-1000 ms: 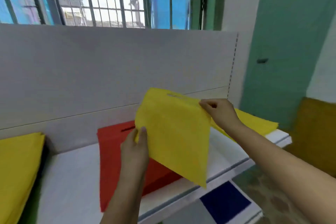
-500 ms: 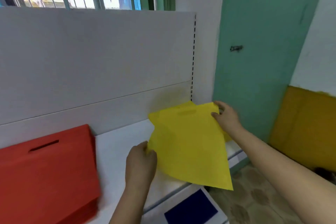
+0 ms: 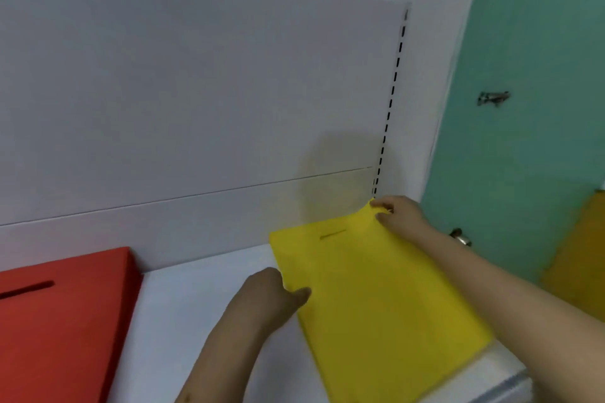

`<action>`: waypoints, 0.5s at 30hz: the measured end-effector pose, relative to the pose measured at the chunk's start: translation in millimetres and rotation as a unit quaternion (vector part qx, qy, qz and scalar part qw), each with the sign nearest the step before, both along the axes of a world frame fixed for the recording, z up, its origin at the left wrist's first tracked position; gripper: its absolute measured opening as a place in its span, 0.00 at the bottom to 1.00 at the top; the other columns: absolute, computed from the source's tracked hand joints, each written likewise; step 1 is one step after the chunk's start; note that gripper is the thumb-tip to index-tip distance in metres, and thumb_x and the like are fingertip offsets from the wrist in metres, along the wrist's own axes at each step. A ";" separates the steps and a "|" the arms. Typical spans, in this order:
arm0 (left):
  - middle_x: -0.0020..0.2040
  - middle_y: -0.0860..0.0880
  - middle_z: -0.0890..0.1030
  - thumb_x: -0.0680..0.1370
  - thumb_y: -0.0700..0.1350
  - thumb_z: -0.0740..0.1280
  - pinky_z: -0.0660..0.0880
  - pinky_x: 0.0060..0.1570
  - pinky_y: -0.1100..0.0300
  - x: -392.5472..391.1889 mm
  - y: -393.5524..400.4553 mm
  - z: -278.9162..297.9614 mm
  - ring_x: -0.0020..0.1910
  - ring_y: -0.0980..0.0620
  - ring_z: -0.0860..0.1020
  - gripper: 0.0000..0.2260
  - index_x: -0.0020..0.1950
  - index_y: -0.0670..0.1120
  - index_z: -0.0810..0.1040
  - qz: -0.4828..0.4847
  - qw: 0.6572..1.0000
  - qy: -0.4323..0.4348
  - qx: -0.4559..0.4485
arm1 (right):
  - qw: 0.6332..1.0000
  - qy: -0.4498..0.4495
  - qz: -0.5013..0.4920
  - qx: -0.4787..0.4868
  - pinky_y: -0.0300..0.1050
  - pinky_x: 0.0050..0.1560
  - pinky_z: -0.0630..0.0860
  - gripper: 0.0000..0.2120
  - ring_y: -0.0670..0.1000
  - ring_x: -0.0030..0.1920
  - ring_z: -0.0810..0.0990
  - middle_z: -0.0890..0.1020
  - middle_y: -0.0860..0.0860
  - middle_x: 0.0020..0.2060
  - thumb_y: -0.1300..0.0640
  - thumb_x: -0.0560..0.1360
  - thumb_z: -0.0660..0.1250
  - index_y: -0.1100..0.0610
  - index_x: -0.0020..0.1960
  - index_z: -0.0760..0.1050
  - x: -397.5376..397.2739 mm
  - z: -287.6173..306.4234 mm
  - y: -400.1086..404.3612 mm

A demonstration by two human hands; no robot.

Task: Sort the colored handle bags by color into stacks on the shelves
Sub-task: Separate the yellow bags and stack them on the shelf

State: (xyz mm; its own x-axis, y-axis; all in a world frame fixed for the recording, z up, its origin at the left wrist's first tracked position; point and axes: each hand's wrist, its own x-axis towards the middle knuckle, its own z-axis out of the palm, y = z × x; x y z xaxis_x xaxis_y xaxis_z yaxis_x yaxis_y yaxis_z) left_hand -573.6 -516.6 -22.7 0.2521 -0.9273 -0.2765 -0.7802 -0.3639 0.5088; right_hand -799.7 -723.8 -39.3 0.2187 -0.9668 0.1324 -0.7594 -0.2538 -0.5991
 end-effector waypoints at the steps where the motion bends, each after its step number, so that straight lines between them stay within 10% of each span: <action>1: 0.51 0.47 0.79 0.78 0.61 0.65 0.77 0.55 0.55 -1.4 -6.8 -0.4 0.52 0.49 0.79 0.17 0.55 0.48 0.70 0.005 1.000 0.008 -0.007 | 1.000 0.000 0.007 -0.003 0.41 0.65 0.67 0.17 0.53 0.65 0.75 0.76 0.52 0.66 0.63 0.76 0.66 0.55 0.65 0.77 0.5 -2.9 -5.2; 5: 0.51 0.51 0.74 0.79 0.61 0.62 0.69 0.50 0.59 -9.5 -20.7 -2.8 0.50 0.52 0.72 0.18 0.58 0.49 0.74 0.012 1.000 -0.018 -0.005 | 0.998 -0.051 0.034 0.027 0.40 0.63 0.68 0.17 0.50 0.63 0.76 0.78 0.49 0.64 0.64 0.76 0.67 0.53 0.63 0.79 -3.8 -3.4 -18.2; 9: 0.42 0.56 0.68 0.79 0.61 0.62 0.73 0.55 0.57 -14.9 -29.0 -2.1 0.49 0.50 0.73 0.14 0.41 0.56 0.63 0.048 0.999 0.012 -0.006 | 0.973 -0.212 0.045 0.080 0.45 0.63 0.73 0.16 0.47 0.60 0.76 0.79 0.48 0.60 0.64 0.76 0.68 0.48 0.58 0.80 -4.7 7.5 -19.7; 15: 0.69 0.44 0.70 0.78 0.62 0.61 0.73 0.62 0.51 -27.6 -46.4 -17.9 0.64 0.45 0.73 0.28 0.72 0.46 0.68 0.105 0.994 0.007 -0.022 | 0.975 -0.208 0.012 0.082 0.42 0.57 0.71 0.16 0.47 0.57 0.74 0.77 0.50 0.64 0.65 0.77 0.65 0.52 0.61 0.79 1.5 -12.9 -28.0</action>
State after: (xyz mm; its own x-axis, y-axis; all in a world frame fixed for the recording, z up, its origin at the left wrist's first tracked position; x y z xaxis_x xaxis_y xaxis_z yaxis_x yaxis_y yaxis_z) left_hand -601.2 -563.0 -40.7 0.4369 -0.8662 -0.2424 -0.6823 -0.4947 0.5382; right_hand -798.1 -751.8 -52.2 0.2014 -0.9778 0.0584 -0.4368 -0.1430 -0.8881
